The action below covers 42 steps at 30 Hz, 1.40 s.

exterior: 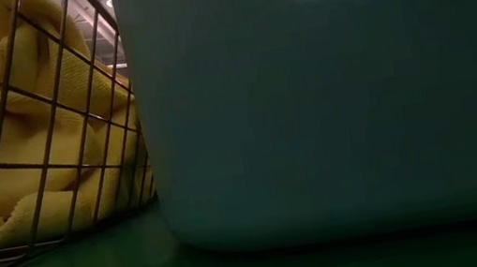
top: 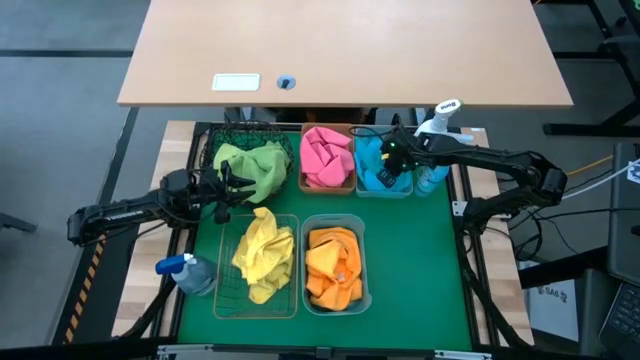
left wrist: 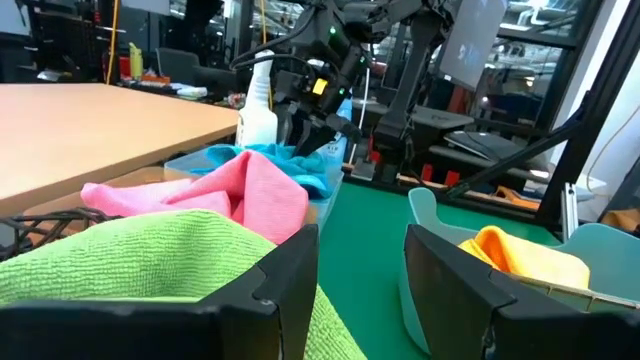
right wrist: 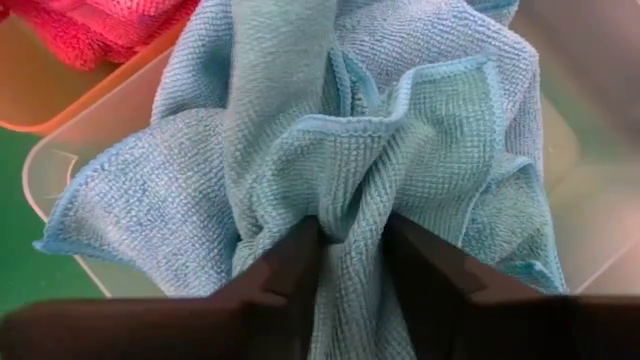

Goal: Sort microfiber towel by color & place in baskets
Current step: Put the blue towel into the transparent bin, then return to Home Position

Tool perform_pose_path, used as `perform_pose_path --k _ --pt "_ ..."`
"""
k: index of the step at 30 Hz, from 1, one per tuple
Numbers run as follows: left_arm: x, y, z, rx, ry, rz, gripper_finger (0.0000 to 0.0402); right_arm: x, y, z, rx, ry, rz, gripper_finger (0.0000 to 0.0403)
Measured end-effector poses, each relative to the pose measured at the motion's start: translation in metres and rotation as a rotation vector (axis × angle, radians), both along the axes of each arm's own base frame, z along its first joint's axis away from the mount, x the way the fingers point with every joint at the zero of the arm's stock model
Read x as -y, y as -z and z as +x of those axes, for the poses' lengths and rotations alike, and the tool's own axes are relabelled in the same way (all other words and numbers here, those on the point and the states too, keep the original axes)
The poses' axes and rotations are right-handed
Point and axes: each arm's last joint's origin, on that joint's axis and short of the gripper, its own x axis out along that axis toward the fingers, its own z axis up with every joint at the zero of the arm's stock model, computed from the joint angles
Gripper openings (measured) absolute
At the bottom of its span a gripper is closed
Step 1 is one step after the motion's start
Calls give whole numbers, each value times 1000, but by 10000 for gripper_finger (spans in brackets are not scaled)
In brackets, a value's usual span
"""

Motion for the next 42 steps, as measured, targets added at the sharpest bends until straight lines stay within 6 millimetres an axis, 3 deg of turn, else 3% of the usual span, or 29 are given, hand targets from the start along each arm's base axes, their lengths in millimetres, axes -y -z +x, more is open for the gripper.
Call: perform_pose_path --k 5,10,22,29,34,42 --pt "0 0 0 0 0 0 146 0 -1 0 -8 -3 -7 168" --pt "0 0 0 -4 0 -1 146 0 -17 3 5 -25 37 201" --pt "0 1 0 -7 0 -2 146 1 -72 5 14 -31 44 209" --pt "0 2 0 -20 0 -6 146 -2 -109 9 141 -103 106 209" --pt "0 2 0 -20 -1 -6 146 -25 -133 16 218 -227 70 209" --pt "0 2 0 -21 -1 3 146 -97 -164 0 300 -462 -13 209"
